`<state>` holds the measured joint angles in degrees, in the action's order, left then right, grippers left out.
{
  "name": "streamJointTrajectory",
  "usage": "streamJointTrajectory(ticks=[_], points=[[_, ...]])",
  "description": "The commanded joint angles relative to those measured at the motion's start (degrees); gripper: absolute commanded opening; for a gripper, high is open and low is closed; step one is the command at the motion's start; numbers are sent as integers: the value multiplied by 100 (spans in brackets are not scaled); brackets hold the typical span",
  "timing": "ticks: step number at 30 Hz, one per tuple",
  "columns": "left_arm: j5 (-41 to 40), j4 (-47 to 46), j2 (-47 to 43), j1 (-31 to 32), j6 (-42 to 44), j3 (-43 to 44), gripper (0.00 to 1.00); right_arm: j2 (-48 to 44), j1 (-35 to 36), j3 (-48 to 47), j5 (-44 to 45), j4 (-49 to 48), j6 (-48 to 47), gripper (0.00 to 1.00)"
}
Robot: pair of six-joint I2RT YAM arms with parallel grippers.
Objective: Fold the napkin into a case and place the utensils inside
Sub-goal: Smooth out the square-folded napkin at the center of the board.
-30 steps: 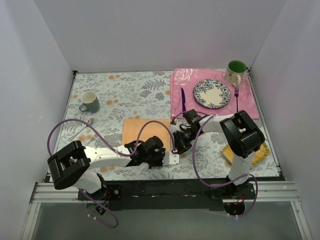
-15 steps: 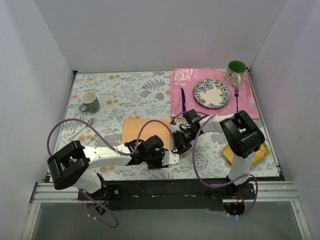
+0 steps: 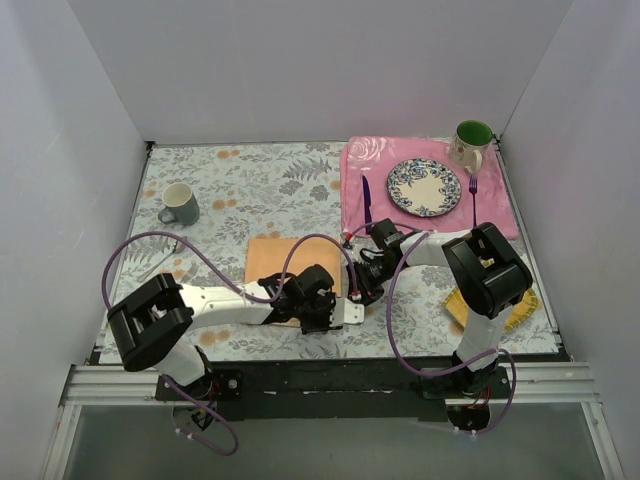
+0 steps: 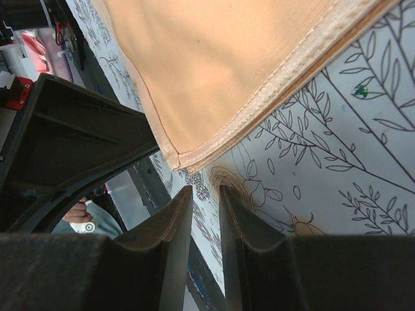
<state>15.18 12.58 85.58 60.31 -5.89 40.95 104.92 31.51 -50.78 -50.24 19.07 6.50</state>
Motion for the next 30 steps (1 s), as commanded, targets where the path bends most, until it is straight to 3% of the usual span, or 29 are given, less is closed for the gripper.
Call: streamJointTrajectory(ticks=[1,8,18,30], points=[[301,280,327,-239,97,132,19,-121,-22,-2,-83,-52,79,31],[503,421,433,-362,220,212,0,-183,-83,-28,-91,-44,123,31],[679,623,12,-362,-61,826,0,-95,-110,7,-83,-88,141,30],[662,535,213,-345,-202,1047,0,-51,-118,60,-12,-114,132,27]])
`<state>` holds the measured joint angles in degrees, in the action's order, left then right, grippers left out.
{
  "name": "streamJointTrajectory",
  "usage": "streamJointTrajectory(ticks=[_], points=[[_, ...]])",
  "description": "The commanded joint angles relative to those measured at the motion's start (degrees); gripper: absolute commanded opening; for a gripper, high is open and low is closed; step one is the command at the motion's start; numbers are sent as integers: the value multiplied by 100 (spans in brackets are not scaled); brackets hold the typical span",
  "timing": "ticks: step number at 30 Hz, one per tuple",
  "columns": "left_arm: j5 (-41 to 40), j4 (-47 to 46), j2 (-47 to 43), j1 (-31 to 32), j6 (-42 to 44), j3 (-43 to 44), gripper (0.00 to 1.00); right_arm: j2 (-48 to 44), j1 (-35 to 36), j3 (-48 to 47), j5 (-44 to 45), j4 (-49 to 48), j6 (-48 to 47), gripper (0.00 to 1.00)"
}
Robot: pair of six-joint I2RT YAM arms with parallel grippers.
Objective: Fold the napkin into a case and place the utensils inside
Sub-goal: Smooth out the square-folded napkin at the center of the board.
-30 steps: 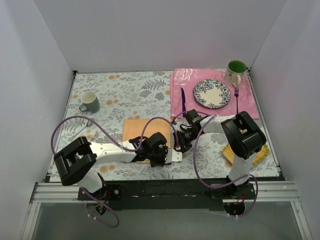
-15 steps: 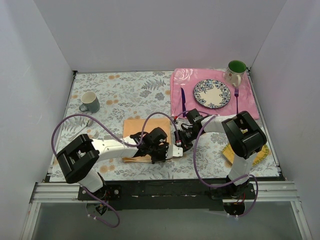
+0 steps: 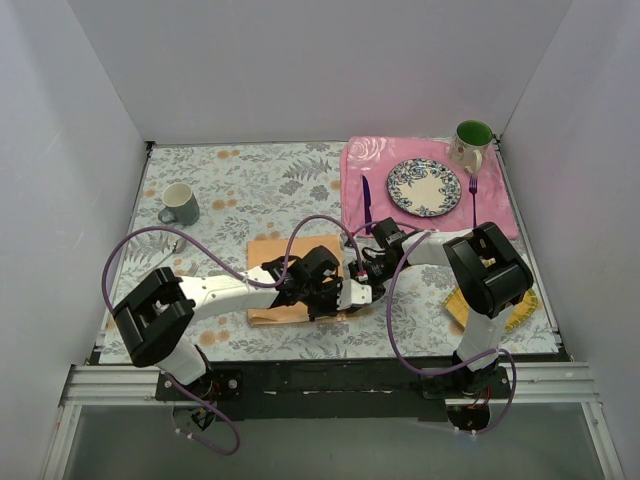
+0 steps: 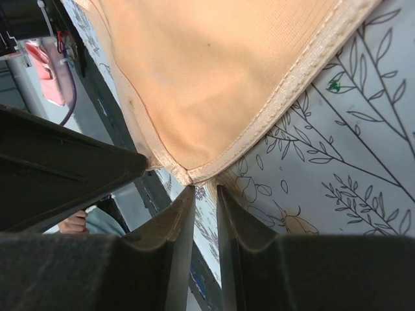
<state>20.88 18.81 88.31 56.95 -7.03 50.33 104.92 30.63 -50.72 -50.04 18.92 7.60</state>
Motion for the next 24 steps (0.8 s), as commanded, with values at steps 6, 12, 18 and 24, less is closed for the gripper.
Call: streamJointTrajectory(ticks=[6,12,18,24], points=[[-84,-447,19,-8,-255,-190,0,-174,-49,106,-190,-142,40,27],[-102,-344,-146,-26,-501,-216,20,-481,-101,28,-462,41,-144,29],[415,480,-1385,-613,-703,-112,33,-850,-207,-412,-683,577,-688,29],[1101,2212,-1256,-2660,-125,407,31,-869,-163,-1167,-393,464,-742,30]])
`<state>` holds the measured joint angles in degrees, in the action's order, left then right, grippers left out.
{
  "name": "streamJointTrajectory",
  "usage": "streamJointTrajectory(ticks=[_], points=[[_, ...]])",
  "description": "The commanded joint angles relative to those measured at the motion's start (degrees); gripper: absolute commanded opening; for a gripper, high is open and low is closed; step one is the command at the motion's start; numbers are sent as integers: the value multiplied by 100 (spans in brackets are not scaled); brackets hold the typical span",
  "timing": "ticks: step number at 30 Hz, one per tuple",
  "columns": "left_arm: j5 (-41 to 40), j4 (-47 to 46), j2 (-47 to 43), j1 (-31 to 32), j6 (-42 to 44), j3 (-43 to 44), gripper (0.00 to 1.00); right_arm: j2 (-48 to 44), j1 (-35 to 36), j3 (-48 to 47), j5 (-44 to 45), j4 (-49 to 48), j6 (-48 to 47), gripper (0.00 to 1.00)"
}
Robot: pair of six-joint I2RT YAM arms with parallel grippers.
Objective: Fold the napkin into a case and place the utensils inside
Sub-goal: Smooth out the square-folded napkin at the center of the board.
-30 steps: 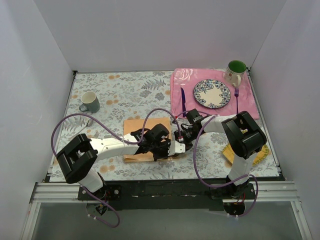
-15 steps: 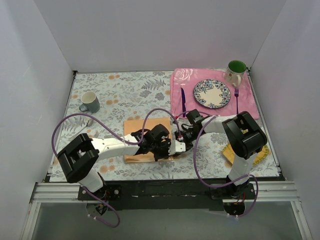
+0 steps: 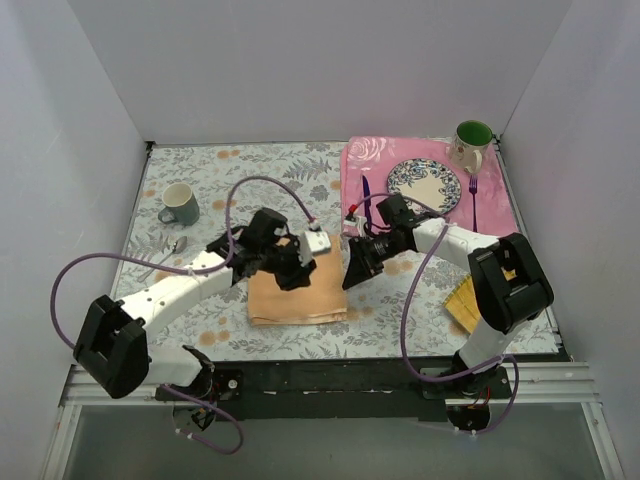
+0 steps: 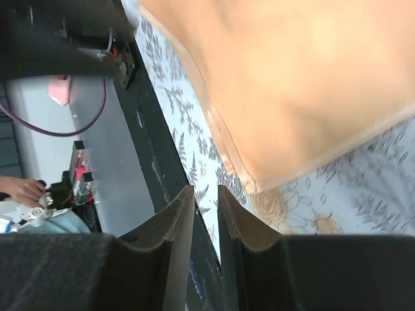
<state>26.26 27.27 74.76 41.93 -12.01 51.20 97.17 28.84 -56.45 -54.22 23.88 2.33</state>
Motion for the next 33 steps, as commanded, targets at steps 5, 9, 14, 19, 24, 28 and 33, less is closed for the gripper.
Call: streamJointTrajectory(ticks=[5,9,14,19,24,28,33], points=[[968,2054,1162,-2740,621,795,29,627,253,-1253,174,-252,-92,32],[1039,1792,1558,-2998,358,848,29,1005,298,-1605,446,-533,5,39],[2487,1887,1752,-3288,-573,1697,46,1059,271,-2308,544,-762,5,60],[2947,1143,1033,-3288,-2040,2385,98,340,236,-2785,806,-1679,-48,99],[1420,-1124,-38,-3323,-4526,1949,98,-434,201,-2187,2335,-3125,616,99],[1748,-2058,-94,-3542,-6030,1350,98,204,60,-2756,1145,-2908,1495,99],[1913,-4314,-488,-3587,-8444,-713,98,812,95,-1802,157,-5041,4246,99]])
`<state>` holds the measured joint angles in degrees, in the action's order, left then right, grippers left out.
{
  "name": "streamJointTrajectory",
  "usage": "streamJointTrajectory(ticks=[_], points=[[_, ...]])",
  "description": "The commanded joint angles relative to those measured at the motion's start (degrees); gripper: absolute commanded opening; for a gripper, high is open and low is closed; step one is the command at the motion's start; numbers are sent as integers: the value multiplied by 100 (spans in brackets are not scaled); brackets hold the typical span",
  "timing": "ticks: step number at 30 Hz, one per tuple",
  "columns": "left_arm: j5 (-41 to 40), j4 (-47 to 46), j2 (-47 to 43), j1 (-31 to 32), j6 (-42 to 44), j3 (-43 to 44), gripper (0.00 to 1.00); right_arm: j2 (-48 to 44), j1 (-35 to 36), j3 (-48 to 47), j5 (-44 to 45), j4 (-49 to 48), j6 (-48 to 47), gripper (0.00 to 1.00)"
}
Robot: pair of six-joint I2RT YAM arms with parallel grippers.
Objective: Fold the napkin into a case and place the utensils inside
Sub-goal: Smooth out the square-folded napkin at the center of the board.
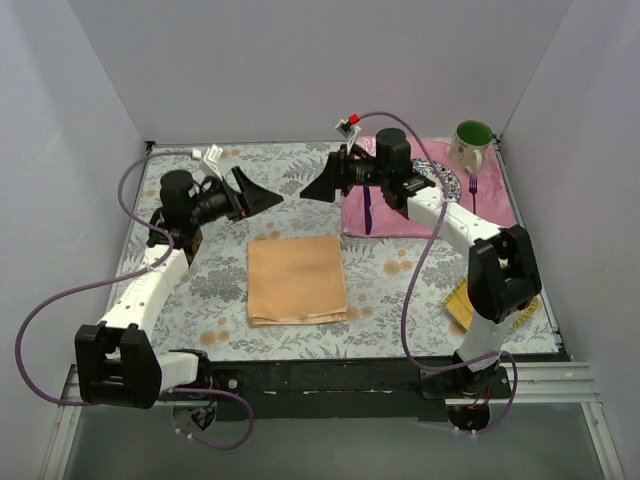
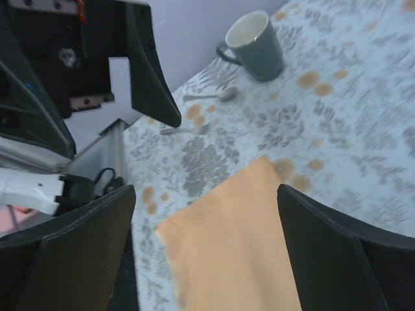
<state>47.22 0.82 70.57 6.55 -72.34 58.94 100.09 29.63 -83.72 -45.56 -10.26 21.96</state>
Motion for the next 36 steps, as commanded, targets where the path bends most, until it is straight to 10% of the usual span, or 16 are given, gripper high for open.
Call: streamJointTrajectory(ticks=[1,14,36], points=[[-396,-1977,-182,-48,-2547,-2047,98,555,34,1102,-682,-1872,2591,99],[-1110,-4168,1055,-22,-3103,-3090,98,1556,544,1403,205,-2199,2665,99],[-1672,-4706,2963,-311,-3067,-3011,98,2735,676,971,504,-2762,3359,99]])
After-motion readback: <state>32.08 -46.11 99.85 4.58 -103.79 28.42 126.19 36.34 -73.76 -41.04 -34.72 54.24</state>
